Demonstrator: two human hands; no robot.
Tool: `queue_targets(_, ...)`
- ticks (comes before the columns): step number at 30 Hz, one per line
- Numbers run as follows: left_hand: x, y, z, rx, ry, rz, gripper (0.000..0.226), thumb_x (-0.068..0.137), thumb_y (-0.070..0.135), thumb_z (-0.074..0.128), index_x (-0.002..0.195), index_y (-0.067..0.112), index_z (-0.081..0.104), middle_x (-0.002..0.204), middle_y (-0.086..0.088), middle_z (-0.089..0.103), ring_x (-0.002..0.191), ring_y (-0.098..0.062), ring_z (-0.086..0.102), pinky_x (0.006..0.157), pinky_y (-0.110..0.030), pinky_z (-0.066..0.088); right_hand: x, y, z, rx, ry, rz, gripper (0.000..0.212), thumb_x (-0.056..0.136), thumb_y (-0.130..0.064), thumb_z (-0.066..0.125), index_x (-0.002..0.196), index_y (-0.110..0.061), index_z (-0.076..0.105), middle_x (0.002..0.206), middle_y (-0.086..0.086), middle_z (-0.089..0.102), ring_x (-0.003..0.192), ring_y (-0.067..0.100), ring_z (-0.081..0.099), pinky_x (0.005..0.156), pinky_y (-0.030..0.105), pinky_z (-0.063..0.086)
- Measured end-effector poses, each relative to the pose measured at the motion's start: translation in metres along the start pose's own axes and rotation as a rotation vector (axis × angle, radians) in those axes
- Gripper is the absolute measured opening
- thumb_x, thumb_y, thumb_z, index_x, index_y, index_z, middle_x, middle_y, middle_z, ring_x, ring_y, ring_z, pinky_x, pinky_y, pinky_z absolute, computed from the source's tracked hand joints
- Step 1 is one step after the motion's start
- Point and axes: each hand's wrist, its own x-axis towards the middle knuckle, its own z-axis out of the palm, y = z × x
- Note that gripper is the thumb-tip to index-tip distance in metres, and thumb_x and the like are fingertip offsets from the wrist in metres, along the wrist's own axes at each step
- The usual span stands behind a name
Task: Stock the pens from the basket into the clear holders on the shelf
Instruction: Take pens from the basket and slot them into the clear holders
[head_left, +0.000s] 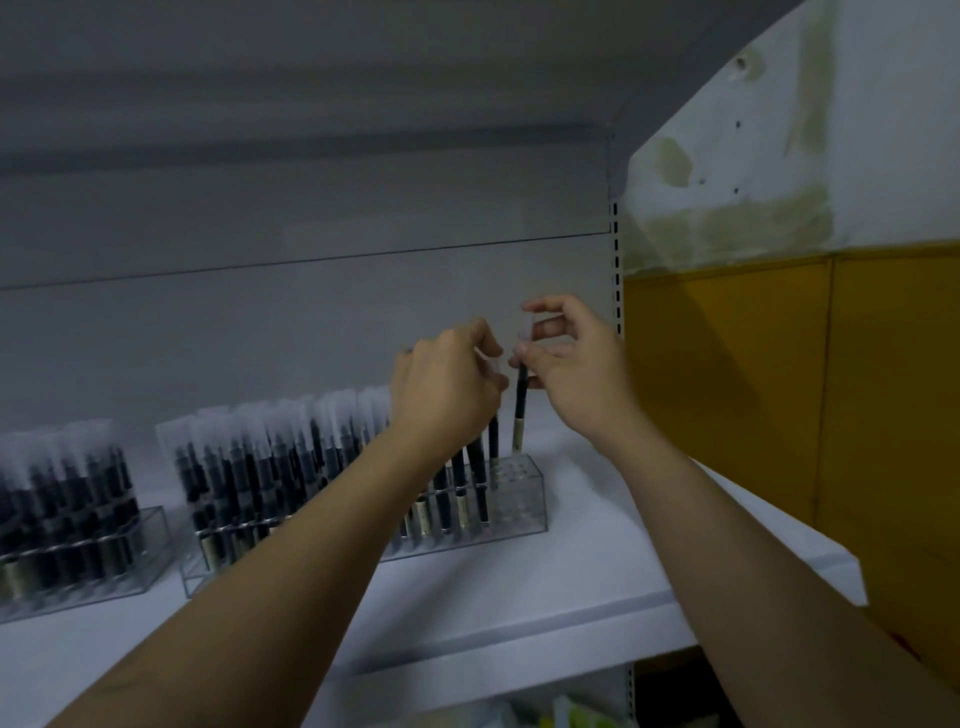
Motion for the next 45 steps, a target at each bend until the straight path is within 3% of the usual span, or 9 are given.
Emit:
queue_targets(3, 0.005, 0.002, -0.005, 0.053, -0.011, -0.034, 0.017, 0.083, 0.027, 0.071, 0.095, 0.024, 0.06, 0.1, 0.004, 0.068, 0.094, -0.022, 0.063, 0.089, -0.042, 0.048, 0.002, -0.004, 0.004, -0.022, -0.044, 0.007, 0.031, 0.087, -0.009, 0.068, 0.109, -0.029, 0.058, 0.096, -0.001, 0.062, 0.082, 0.018, 0.069, 0.073, 0.046, 0.059)
queue_targets(8, 0.012, 0.005, -0.006, 0.106, -0.171, -0.139, 0.013, 0.082, 0.024, 0.07, 0.084, 0.025, 0.056, 0.097, -0.003, 0.068, 0.095, -0.027, 0.062, 0.092, -0.046, 0.048, -0.005, 0.002, 0.014, -0.148, -0.159, 0.082, 0.025, 0.091, -0.012, 0.063, 0.113, -0.023, 0.06, 0.088, -0.006, 0.06, 0.084, 0.019, 0.062, 0.076, 0.041, 0.057)
queue_targets(11, 0.013, 0.003, -0.006, 0.102, -0.196, -0.129, 0.018, 0.08, 0.02, 0.071, 0.082, 0.029, 0.056, 0.097, -0.001, 0.068, 0.096, -0.024, 0.062, 0.096, -0.046, 0.046, -0.017, 0.009, 0.007, -0.18, -0.171, 0.085, 0.035, 0.093, -0.01, 0.058, 0.123, -0.029, 0.057, 0.09, -0.007, 0.06, 0.086, 0.019, 0.062, 0.075, 0.034, 0.055)
queue_targets(15, 0.012, 0.002, -0.009, 0.137, -0.195, -0.101, 0.022, 0.08, 0.017, 0.069, 0.079, 0.031, 0.053, 0.094, 0.0, 0.067, 0.093, -0.024, 0.062, 0.095, -0.045, 0.046, -0.02, 0.002, -0.007, -0.325, -0.272, 0.021, 0.048, 0.094, -0.004, 0.05, 0.131, -0.034, 0.052, 0.099, -0.005, 0.06, 0.091, 0.017, 0.062, 0.076, 0.029, 0.051)
queue_targets(21, 0.004, 0.01, -0.019, 0.227, -0.166, -0.099, 0.009, 0.081, 0.015, 0.062, 0.084, 0.022, 0.058, 0.084, -0.002, 0.062, 0.087, -0.028, 0.06, 0.099, -0.048, 0.041, -0.019, -0.019, -0.013, -0.621, -0.504, 0.002, 0.053, 0.094, -0.003, 0.043, 0.139, -0.032, 0.046, 0.121, -0.001, 0.059, 0.11, 0.019, 0.056, 0.095, 0.036, 0.048)
queue_targets(25, -0.003, 0.007, -0.024, 0.244, -0.202, -0.087, 0.02, 0.088, 0.028, 0.059, 0.107, 0.024, 0.064, 0.099, -0.002, 0.069, 0.102, -0.024, 0.06, 0.115, -0.053, 0.019, -0.03, -0.021, -0.018, -0.609, -0.517, 0.042, 0.061, 0.096, -0.008, 0.048, 0.146, -0.038, 0.032, 0.126, -0.001, 0.056, 0.114, 0.017, 0.053, 0.096, 0.029, 0.044)
queue_targets(29, -0.016, 0.004, -0.037, 0.296, -0.2, -0.045, 0.044, 0.094, 0.04, 0.051, 0.135, 0.025, 0.05, 0.12, -0.002, 0.066, 0.123, -0.02, 0.052, 0.12, -0.048, 0.002, -0.043, -0.026, -0.022, -0.561, -0.415, 0.028, 0.067, 0.092, -0.018, 0.06, 0.149, -0.036, 0.027, 0.137, 0.002, 0.05, 0.123, 0.015, 0.048, 0.102, 0.031, 0.04)
queue_targets(35, -0.052, -0.001, -0.07, 0.307, -0.131, 0.085, 0.049, 0.093, 0.042, 0.052, 0.138, 0.024, 0.046, 0.14, 0.003, 0.052, 0.131, -0.017, 0.044, 0.12, -0.043, 0.004, -0.065, -0.057, -0.014, -0.579, -0.363, -0.059, 0.062, 0.09, -0.029, 0.065, 0.145, -0.03, 0.037, 0.138, 0.0, 0.048, 0.124, 0.017, 0.047, 0.101, 0.033, 0.041)
queue_targets(45, -0.179, -0.055, -0.11, 0.272, -0.031, 0.152, 0.045, 0.089, 0.039, 0.059, 0.132, 0.026, 0.054, 0.128, 0.005, 0.058, 0.121, -0.017, 0.049, 0.106, -0.032, 0.029, -0.164, -0.099, 0.05, -0.45, -0.372, -0.159, 0.054, 0.089, -0.027, 0.066, 0.139, -0.031, 0.045, 0.138, -0.007, 0.047, 0.123, 0.015, 0.049, 0.104, 0.038, 0.043)
